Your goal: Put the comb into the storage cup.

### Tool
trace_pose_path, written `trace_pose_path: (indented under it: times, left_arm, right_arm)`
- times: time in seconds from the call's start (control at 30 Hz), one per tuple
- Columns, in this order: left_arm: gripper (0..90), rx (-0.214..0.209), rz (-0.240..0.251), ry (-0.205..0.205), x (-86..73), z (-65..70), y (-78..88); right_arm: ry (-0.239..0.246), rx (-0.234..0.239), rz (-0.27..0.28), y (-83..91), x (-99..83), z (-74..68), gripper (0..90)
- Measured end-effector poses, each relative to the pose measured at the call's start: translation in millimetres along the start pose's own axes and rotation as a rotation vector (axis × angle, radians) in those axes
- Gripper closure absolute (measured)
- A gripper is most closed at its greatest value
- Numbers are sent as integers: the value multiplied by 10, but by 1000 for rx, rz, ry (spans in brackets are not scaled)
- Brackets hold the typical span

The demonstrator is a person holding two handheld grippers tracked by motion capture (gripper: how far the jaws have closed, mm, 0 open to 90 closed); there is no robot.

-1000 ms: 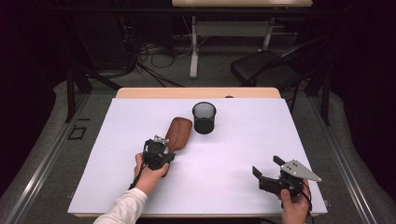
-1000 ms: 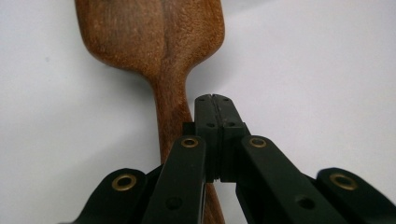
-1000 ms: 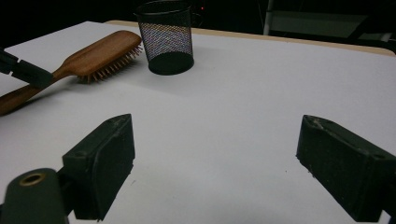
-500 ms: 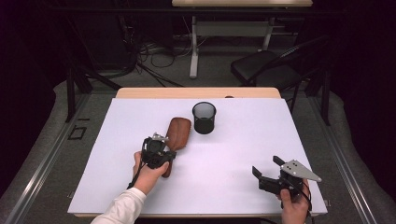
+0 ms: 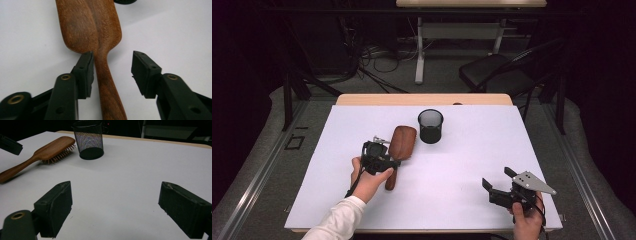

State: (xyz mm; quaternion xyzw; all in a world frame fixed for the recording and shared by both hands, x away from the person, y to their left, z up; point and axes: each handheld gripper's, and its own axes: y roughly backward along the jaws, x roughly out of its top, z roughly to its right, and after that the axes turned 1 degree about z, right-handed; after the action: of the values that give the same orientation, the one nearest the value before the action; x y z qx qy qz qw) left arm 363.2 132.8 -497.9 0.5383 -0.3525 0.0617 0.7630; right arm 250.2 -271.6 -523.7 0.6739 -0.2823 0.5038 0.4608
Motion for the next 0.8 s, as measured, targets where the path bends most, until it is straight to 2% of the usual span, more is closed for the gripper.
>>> trace_pose_path:
  times: [0.17,0.37,0.57,0.8]
  left_arm:
    - [498,0,-53,15,35,-28,-57]
    - [500,-4,-89,50,57,-44,-120]
    - [500,9,-113,50,82,-35,-197]
    - [500,38,-159,32,82,-22,-304]
  right_arm:
    - [1,-1,0,1,0,4,115]
    - [-1,-2,3,-1,-2,8,116]
    - [2,-2,-2,4,-1,9,116]
    - [0,-3,2,3,-1,13,117]
